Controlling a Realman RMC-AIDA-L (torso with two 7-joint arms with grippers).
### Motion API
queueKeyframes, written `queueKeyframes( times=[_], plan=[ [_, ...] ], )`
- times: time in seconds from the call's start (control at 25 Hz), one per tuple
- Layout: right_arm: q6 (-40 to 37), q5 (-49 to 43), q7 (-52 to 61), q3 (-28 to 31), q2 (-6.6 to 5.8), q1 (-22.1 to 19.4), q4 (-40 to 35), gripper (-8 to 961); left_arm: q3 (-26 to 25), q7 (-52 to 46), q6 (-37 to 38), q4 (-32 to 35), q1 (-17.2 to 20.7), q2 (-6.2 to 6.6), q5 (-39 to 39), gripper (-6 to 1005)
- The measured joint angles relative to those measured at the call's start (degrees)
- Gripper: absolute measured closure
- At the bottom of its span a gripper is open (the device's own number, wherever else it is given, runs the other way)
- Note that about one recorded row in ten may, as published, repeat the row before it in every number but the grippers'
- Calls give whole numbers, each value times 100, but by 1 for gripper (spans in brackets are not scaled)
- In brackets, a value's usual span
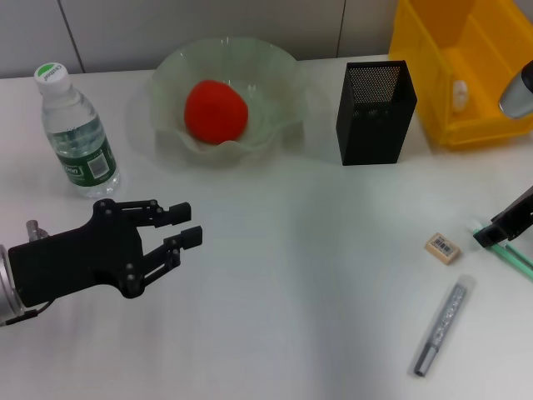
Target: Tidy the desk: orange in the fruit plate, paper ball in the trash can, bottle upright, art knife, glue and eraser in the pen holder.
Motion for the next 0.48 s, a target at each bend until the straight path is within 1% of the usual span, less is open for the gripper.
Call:
queueKeyframes(
  times=[0.48],
  plan=[
    [20,-16,4,-21,-3,16,137,560,-5,0,0,-7,8,0,-3,700]
  ],
)
